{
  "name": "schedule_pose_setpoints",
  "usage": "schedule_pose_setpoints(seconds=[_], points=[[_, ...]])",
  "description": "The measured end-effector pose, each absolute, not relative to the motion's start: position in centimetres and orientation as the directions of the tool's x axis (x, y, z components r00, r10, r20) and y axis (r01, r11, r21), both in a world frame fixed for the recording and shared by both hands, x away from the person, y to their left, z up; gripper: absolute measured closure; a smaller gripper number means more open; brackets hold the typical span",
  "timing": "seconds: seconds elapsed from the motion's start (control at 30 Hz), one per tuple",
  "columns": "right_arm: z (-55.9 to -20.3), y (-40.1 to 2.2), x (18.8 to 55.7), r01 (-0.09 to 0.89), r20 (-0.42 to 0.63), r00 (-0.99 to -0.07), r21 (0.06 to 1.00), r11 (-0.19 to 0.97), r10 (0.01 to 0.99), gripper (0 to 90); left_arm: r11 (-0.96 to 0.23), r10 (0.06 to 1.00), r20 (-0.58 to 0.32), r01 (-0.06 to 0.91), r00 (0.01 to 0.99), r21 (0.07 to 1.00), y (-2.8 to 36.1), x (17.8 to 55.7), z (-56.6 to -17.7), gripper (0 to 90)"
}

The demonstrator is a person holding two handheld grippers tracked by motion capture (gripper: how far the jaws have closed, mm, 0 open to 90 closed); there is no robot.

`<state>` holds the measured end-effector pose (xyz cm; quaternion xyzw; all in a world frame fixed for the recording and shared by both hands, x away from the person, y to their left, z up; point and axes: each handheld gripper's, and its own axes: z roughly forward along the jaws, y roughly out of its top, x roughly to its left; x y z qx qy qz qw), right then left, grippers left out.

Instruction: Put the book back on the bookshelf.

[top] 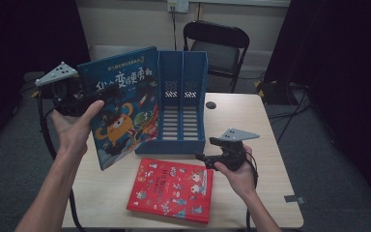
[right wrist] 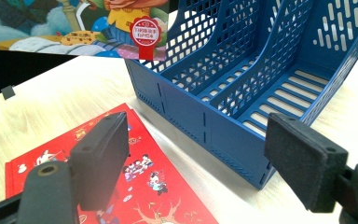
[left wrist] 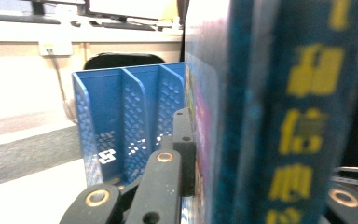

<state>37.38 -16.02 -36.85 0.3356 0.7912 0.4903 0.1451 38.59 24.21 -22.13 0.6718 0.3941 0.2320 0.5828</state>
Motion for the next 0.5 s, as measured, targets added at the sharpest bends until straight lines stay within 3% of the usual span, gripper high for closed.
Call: schedule_pose_setpoints(seconds=[0.5], points=[[-37.2,-16.0,37.5,0.398,0.105,-0.734,0.867,0.299,0.671,22.2,0.012,0.862,-0.146,0.267,0.485,0.964,23.2,42.9,-24.2,83.6]])
